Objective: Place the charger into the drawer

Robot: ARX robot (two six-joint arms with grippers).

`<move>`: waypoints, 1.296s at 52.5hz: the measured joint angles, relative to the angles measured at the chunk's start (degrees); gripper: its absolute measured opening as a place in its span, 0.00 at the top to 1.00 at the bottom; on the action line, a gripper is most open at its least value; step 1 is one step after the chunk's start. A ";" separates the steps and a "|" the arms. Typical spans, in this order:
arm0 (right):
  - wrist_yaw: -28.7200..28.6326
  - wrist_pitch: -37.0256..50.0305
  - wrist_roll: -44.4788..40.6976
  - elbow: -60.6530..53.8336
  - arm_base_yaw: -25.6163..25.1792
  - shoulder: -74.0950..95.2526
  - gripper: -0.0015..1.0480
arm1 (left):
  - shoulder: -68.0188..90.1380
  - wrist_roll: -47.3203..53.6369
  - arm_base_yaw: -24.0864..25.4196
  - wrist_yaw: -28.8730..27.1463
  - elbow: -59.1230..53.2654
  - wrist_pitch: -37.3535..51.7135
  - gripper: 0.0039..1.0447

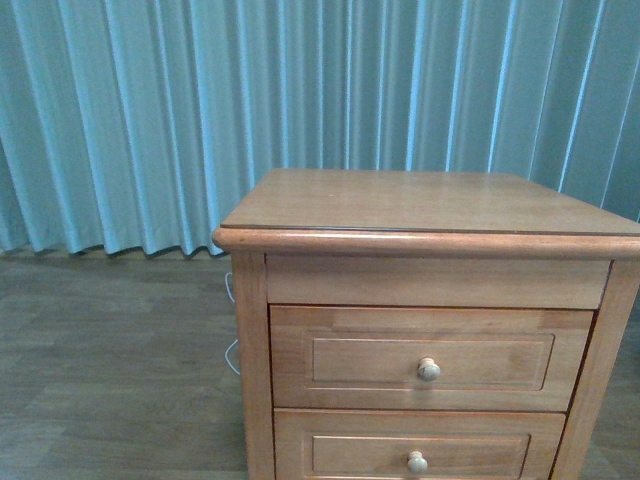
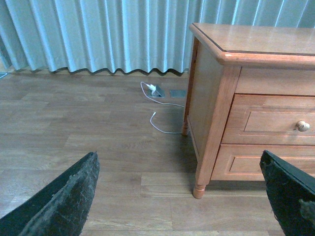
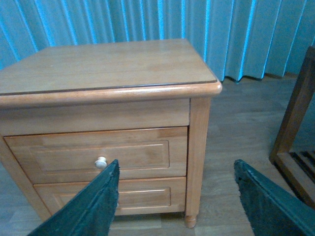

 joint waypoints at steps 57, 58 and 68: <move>-0.20 -15.06 -2.21 -11.89 0.02 -28.22 0.98 | 0.00 0.00 0.00 0.04 0.00 0.00 0.05; -0.20 -15.45 -2.23 -11.91 0.02 -28.61 0.98 | 0.00 0.00 0.00 0.04 0.00 0.00 0.05; -0.20 -19.34 -2.23 -11.89 0.00 -32.52 0.98 | 0.00 0.00 0.00 0.04 0.00 0.00 0.05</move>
